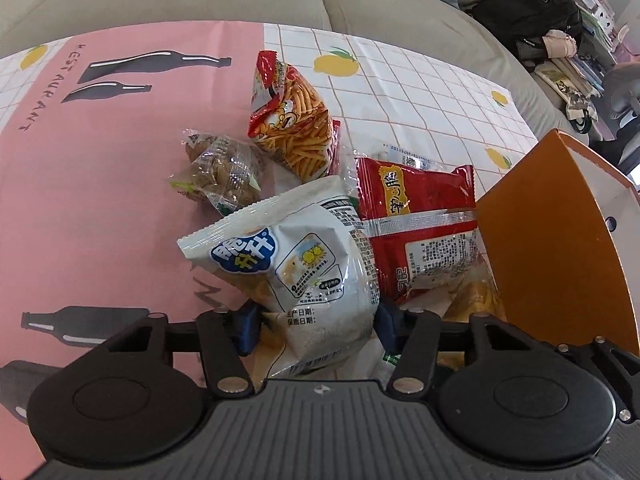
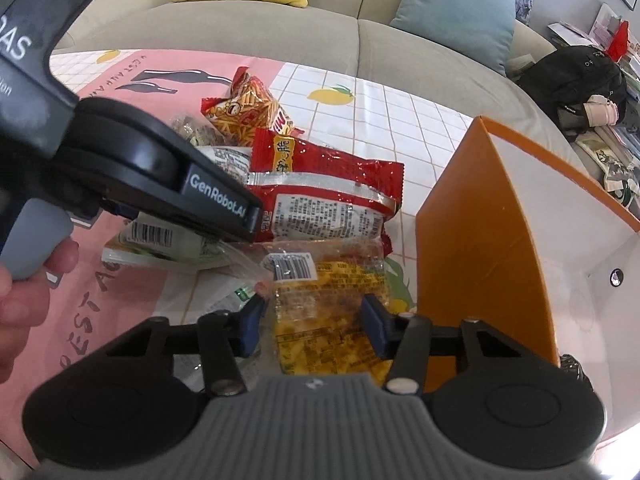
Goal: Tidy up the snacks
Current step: 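Grasp the white-blue chip bag with the left gripper while the right grasps the yellow snack bag, then carry the chip bag and yellow snack bag over the orange box with both grippers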
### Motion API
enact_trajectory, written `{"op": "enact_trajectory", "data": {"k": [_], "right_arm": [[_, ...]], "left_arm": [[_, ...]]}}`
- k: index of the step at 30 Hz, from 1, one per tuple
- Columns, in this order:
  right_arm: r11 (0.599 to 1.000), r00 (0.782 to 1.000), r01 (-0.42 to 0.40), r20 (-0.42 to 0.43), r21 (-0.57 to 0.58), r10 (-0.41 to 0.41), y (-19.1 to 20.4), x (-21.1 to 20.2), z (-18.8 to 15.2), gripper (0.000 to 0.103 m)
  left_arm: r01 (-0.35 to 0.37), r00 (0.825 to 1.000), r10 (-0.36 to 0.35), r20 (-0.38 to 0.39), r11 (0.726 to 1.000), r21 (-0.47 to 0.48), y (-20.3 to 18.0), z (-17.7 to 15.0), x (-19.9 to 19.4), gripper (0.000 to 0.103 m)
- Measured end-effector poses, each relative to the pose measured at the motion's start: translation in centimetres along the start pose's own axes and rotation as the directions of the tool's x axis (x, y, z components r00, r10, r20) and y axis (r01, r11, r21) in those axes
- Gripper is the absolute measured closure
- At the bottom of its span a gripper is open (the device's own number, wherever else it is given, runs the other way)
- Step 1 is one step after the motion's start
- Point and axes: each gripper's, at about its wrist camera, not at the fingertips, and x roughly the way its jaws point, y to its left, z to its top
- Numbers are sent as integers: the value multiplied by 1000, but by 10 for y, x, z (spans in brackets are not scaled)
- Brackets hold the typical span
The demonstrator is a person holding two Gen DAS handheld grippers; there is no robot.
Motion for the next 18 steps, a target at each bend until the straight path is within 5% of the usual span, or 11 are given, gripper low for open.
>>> {"op": "enact_trajectory", "data": {"k": [18], "right_arm": [[997,996,-75,59,29,73,-17,-47,7,78]], "left_arm": [[-25,999,28,38,998,-66,2,-24,-57,46]]}}
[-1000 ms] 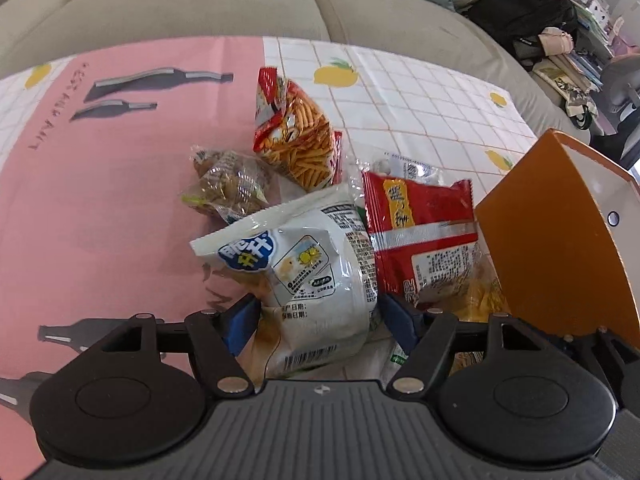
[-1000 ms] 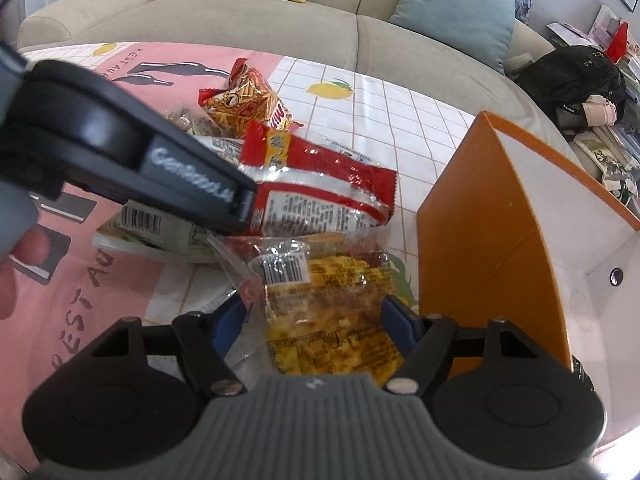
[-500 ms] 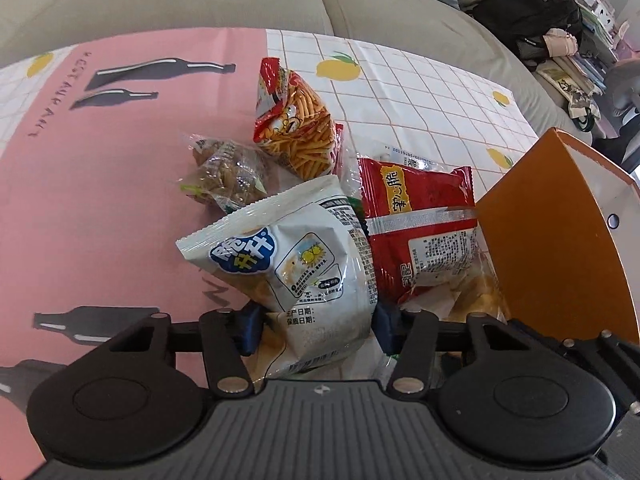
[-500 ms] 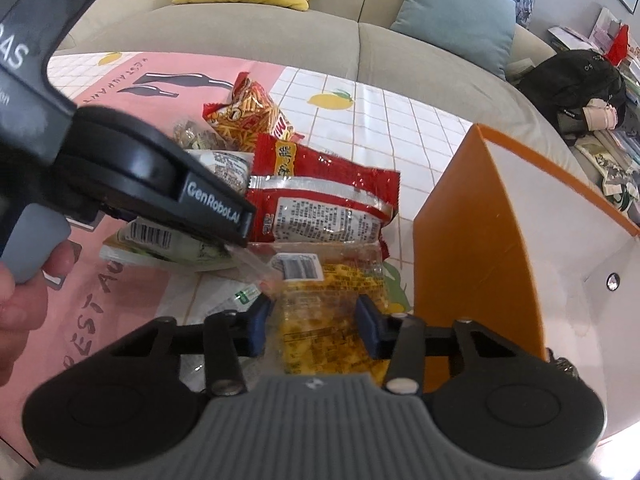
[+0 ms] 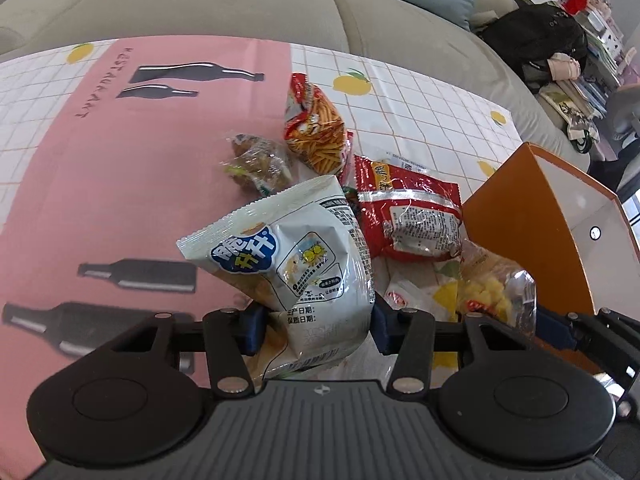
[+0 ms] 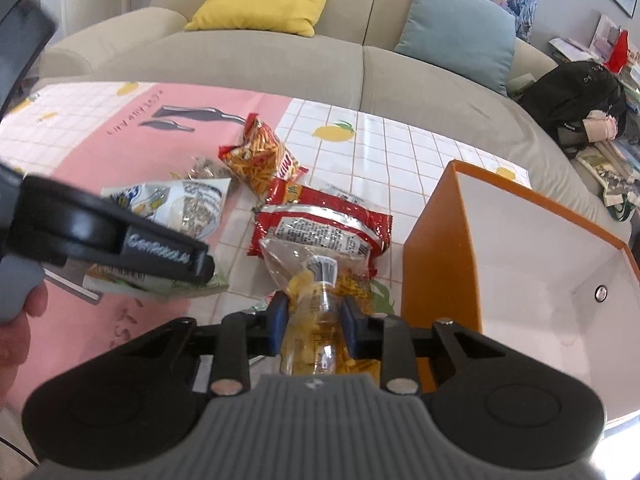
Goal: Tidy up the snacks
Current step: 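Carry the chip bag and yellow snack bag over the orange box with both grippers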
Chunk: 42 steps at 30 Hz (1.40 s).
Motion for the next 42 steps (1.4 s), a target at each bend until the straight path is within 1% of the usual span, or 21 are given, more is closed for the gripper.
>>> {"op": "enact_trajectory", "data": {"k": [5,12,19,22,26,29,32,35,38,42], "right_arm": [[996,997,-73,7,58,73,-10,-16,6,79],[983,985,-166,58,80,162,-17,-53,14,80],[957,964,-258,106,136,245,-42,-91,19,80],[945,955,-285,132,164,265,-57,-106,21,80],[932,948,-302,165,200,271,-80,-124,24,80],[925,946,-303,191,229,263,-102,-136,25,80],[928,951,-280,203,247,233,-124,-147,26,80],[933,960,-242,204,266,191,-146,-150,27,80],[941,970,-193,196,279,141,-167,-149,27,80],[942,982,-141,164,305,94,-192,-137,24,80]], "left_arm": [[-10,1000,11,11,1000,-14,3,-9,-20,46],[-15,999,15,37,1000,-1,-6,-17,-52,46],[-14,998,10,62,998,63,-29,-19,-83,46],[-6,997,-1,73,995,99,-42,-19,-94,46],[25,995,-40,89,986,166,-67,-17,-105,46],[57,992,-81,97,972,229,-93,-13,-112,46],[83,988,-117,97,951,296,-121,-8,-113,46],[108,985,-149,86,925,363,-149,-2,-109,46],[119,983,-167,74,893,435,-178,5,-100,46],[142,983,-179,27,856,497,-207,12,-79,46]]}}
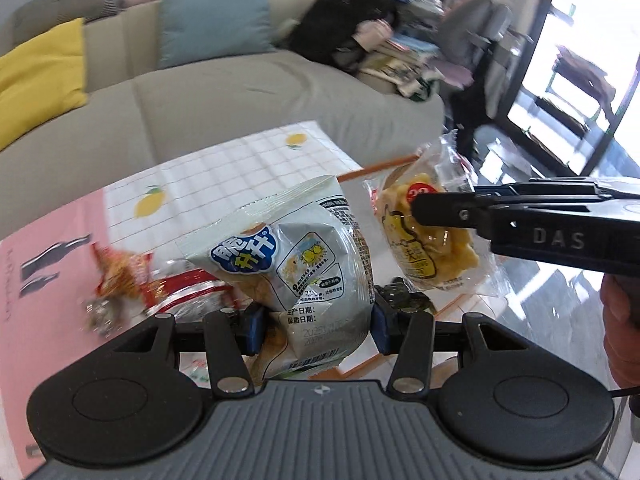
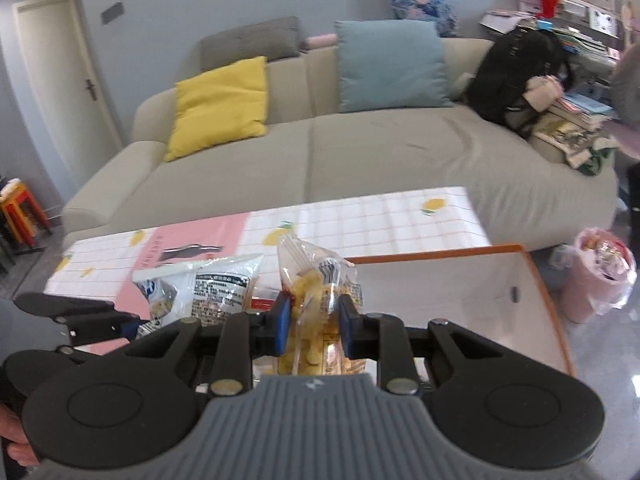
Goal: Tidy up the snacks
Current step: 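Carry the chip bag and yellow snack bag over the orange box with both grippers, then open both grippers to drop the two bags into the box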
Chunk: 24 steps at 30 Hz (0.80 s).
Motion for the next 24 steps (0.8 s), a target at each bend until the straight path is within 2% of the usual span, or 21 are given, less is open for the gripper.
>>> {"op": "enact_trajectory", "data": {"k": [4,10,15,24], "right_arm": [[999,999,39,-33,36,-37,-29,19,0,80],[996,994,43,-102,75,-35,-60,58,-2,80],[997,988,41,-153,64,-30,-70,91,-8,80],[999,971,27,-239,32,-18,-76,130,-19,80]], "left_arm": [[19,998,-16,-58,998,65,-11,9,30,46],[27,987,4,-161,982,189,-22,17,76,46],[38,973,22,-229,967,252,-22,19,107,46],[48,946,83,-313,920,388,-32,10,144,46]]}}
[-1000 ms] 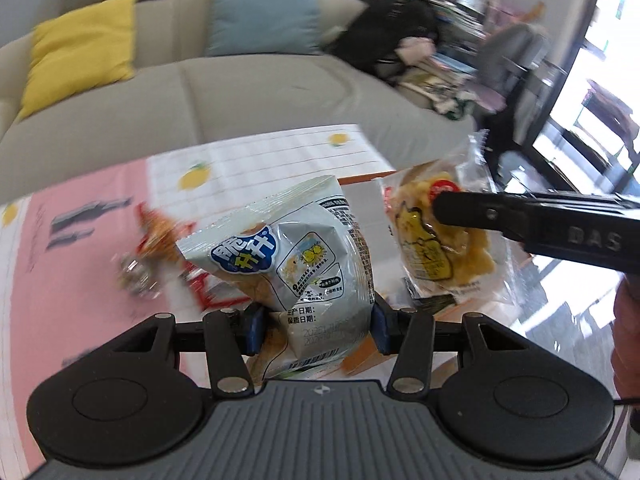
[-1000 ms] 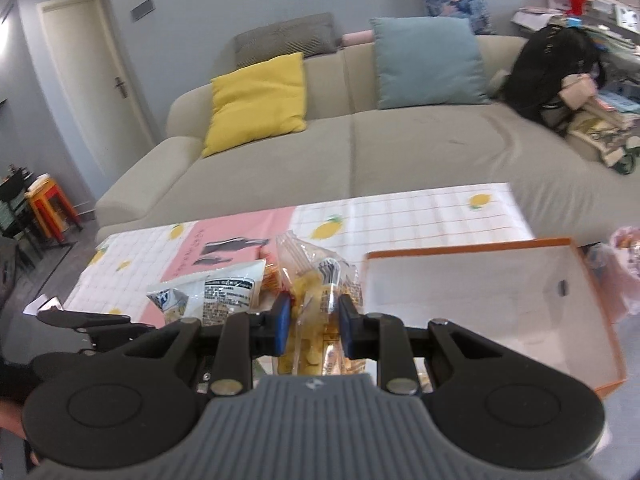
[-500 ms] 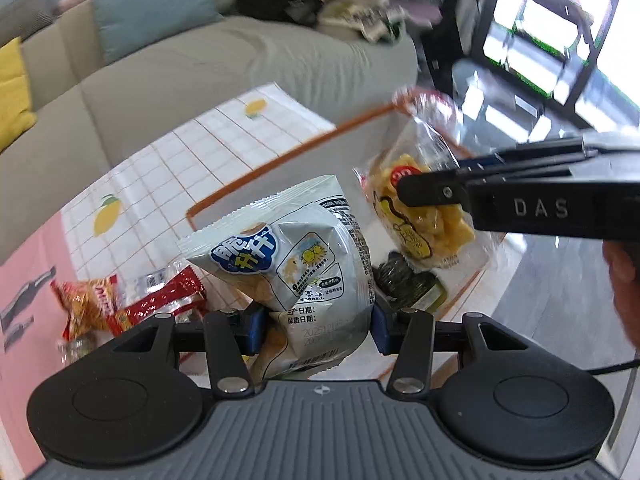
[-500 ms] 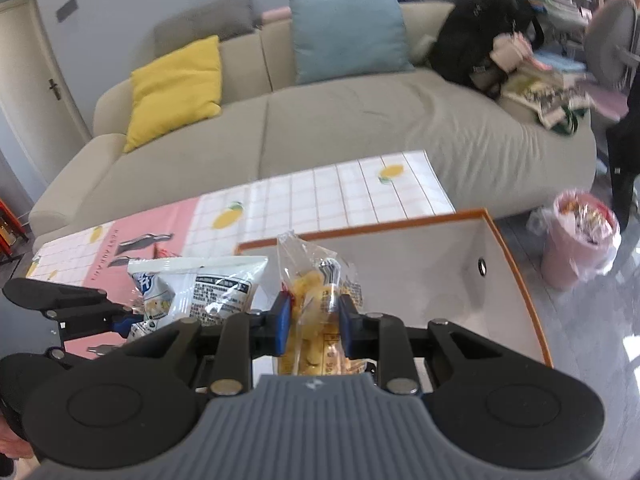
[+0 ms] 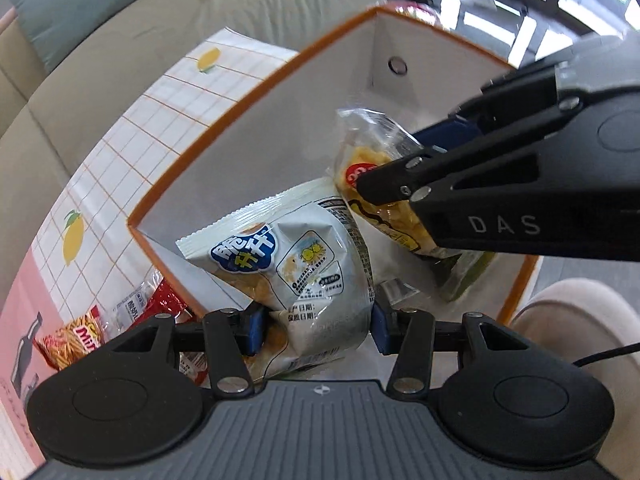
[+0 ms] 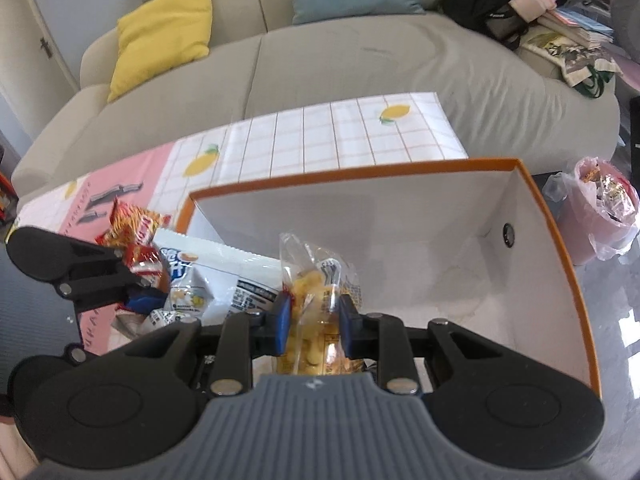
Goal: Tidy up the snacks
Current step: 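Open both grippers to drop the two bags into the box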
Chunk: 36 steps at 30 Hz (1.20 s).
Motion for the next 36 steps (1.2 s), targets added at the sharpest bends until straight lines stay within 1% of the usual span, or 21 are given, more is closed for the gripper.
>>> {"op": "enact_trajectory", "data": {"k": [6,10,12,15,18,19,20,25,29,31,33,36], "right_arm": [[999,999,-30,-24,-26,29,3,10,3,78],[998,998,-50,-45,-40,48,8,16,4,77],[998,998,-50,-52,-42,48,10,19,5,77],[998,997,-47,-59,-45,44,11,21,6,77],[998,997,-47,-66,-51,43,12,21,7,77],[997,997,-48,-69,-54,44,12,21,8,77],[997,996,-48,-73,-57,44,13,21,8,77],[995,995,-20,-96,-95,10,18,19,11,77],[993,993,-16,-117,-121,2,25,22,11,77],[991,990,-21,-140,-133,2,29,26,11,76],[991,985,-32,-172,-130,10,32,33,10,73],[991,982,-28,-190,-132,3,37,39,9,71]], "left_arm": [[0,998,5,-64,997,72,-6,5,14,46],[22,996,-16,-91,998,67,-3,6,20,45],[27,996,-21,-89,997,67,-1,7,21,40],[30,997,-25,-76,997,73,-2,5,20,37],[32,999,-29,-43,996,79,-3,2,12,27],[31,999,-29,-29,997,73,-2,-1,7,23],[35,999,-34,-16,997,67,-2,-2,2,21],[85,995,-85,44,996,2,11,-15,-23,21],[141,986,-136,95,989,-50,22,-25,-46,21],[146,986,-139,95,987,-71,27,-27,-53,21],[141,987,-133,95,987,-77,31,-30,-59,21],[120,990,-111,89,986,-115,39,-34,-63,21]]}}
